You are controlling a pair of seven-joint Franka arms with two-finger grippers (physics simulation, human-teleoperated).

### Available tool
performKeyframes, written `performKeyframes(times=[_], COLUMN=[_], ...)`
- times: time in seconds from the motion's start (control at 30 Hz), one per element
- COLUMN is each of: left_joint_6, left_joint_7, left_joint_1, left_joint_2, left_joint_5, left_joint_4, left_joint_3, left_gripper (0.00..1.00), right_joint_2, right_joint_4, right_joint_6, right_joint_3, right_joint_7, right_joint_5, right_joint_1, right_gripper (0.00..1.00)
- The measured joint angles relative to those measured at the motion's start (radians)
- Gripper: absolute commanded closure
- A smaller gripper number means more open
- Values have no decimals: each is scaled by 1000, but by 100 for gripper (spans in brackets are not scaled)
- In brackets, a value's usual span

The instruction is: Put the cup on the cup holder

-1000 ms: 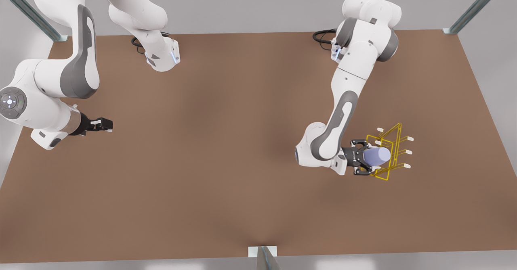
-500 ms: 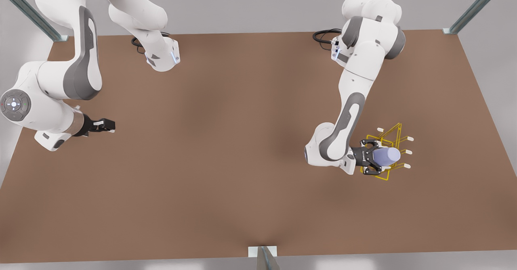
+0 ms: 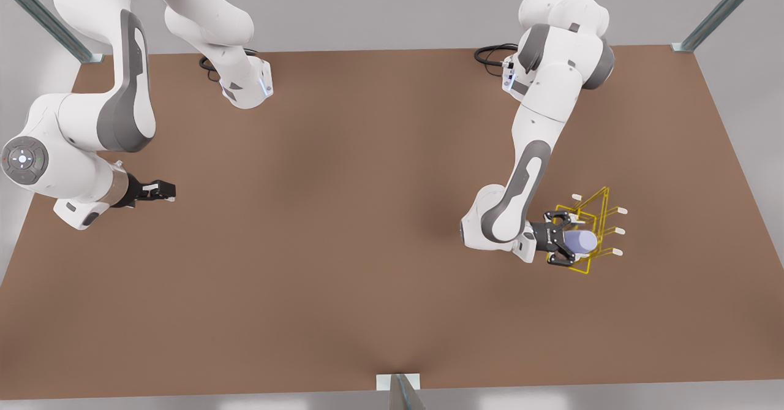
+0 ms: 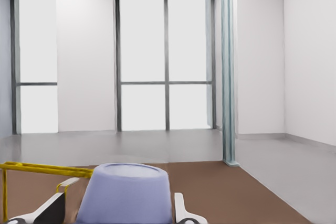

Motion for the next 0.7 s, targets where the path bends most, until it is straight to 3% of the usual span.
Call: performKeyframes(times=[0.13,0.2,0.33,0.43,0.5,0.53,0.6,0.7], left_joint_6=[-3,-16,-56,-48,-43,-35,24,118], left_joint_7=[-7,-11,-21,15,80,131,274,559], left_joint_1=[-11,-29,-13,219,316,354,339,375], left_joint_2=[-3,-29,-153,-190,-199,-271,-475,-633], left_joint_5=[-2,-27,-169,-274,-333,-417,-678,-1010], left_joint_4=[0,-2,22,238,342,346,228,60], left_joint_3=[-7,-77,-387,-793,-898,-832,-496,-174], left_gripper=[0,0,0,0,0,0,0,0], right_joint_2=[0,0,0,0,0,0,0,0], right_joint_4=[3,4,2,2,2,2,2,5], right_joint_6=[0,0,-1,-1,-2,-2,-2,0], right_joint_3=[0,0,0,0,0,0,0,0], right_joint_7=[0,0,0,0,0,0,0,0], right_joint_5=[0,-1,-1,-1,-1,-1,-1,-1], right_joint_1=[-1,-4,-3,-4,-6,-7,-6,-13], right_gripper=[0,0,0,0,0,0,0,0])
